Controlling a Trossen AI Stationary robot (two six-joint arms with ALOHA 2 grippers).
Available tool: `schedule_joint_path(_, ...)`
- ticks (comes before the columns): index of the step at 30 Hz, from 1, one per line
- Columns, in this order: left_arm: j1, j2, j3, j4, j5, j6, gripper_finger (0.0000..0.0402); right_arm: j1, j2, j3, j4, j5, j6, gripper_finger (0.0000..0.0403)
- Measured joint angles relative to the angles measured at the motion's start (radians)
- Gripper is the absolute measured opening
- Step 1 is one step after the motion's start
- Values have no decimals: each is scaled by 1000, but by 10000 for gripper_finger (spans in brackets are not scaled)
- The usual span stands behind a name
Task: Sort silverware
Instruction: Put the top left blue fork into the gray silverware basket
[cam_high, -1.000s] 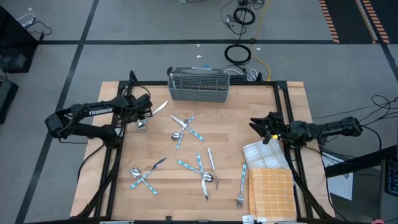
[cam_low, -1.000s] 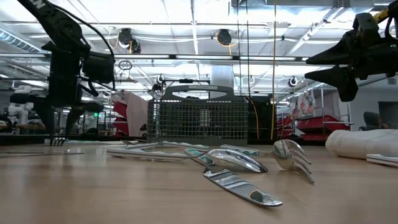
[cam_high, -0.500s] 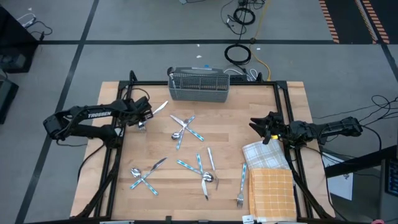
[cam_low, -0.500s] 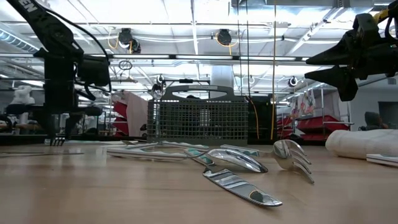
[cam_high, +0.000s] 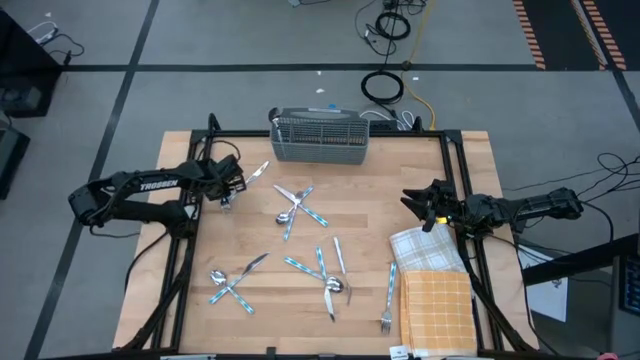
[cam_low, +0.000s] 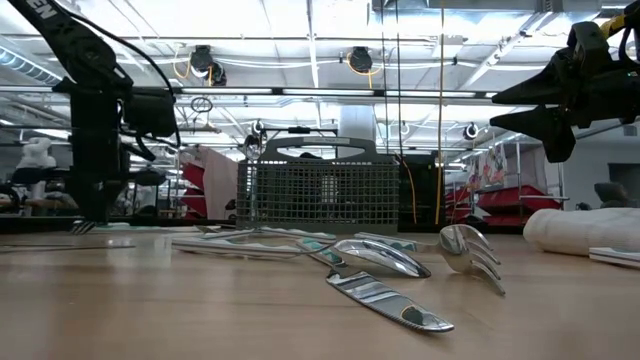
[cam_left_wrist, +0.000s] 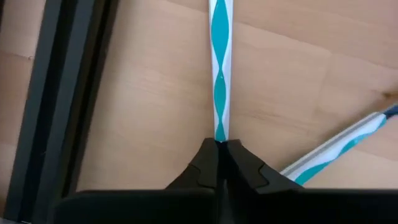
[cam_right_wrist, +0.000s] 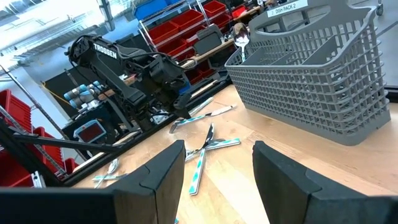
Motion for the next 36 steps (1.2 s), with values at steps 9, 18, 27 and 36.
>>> schedule_joint_path(9, -8, -87, 48, 99, 32, -8, 11, 0, 0, 0, 0, 2, -7, 178)
schedule_joint_path(18, -65, -181, 152, 238, -8, -4, 11, 0, 3, 0, 0, 5, -3, 178)
schedule_joint_path(27, -178, -267, 174, 1010, -9, -31, 11, 0, 8, 0, 0, 5, -1, 178)
schedule_joint_path(36, -287, -132, 176, 1719, -75, -140, 14, 0, 12, 0, 0, 10, 9, 178)
